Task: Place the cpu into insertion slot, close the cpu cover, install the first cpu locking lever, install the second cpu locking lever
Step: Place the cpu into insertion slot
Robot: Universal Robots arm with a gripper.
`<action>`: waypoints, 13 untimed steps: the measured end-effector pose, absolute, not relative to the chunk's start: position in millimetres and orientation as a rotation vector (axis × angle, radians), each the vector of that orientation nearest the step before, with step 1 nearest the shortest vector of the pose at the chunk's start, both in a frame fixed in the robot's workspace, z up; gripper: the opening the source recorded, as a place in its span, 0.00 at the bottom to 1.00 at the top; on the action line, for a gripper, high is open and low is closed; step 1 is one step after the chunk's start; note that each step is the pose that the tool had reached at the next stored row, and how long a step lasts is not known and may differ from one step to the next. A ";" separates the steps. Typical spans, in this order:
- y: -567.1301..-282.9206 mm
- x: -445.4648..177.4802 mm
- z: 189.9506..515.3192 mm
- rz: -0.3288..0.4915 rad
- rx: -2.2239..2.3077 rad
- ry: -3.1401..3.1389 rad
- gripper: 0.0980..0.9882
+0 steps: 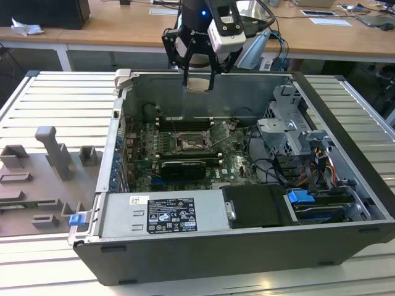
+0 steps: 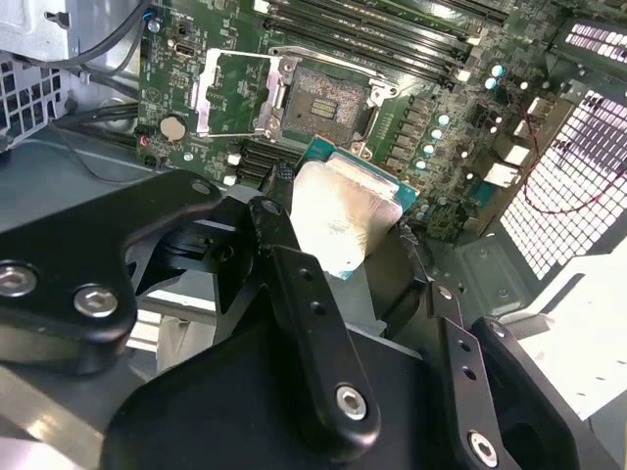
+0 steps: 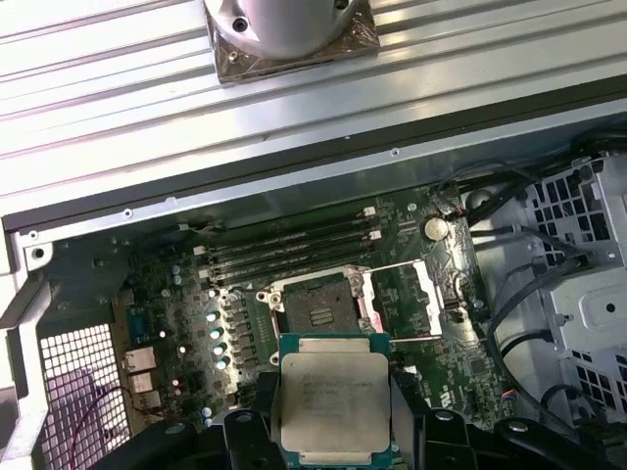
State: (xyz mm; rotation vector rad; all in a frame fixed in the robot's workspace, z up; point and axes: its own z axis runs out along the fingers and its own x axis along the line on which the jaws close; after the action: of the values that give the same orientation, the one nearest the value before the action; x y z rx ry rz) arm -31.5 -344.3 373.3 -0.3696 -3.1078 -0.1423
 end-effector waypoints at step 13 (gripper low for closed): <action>-344.3 -31.5 373.1 -0.143 -0.486 -3.095 0.49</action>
State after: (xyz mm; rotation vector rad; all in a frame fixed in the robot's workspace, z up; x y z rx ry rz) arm -31.5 -344.3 373.1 -0.4858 -3.0952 -0.1429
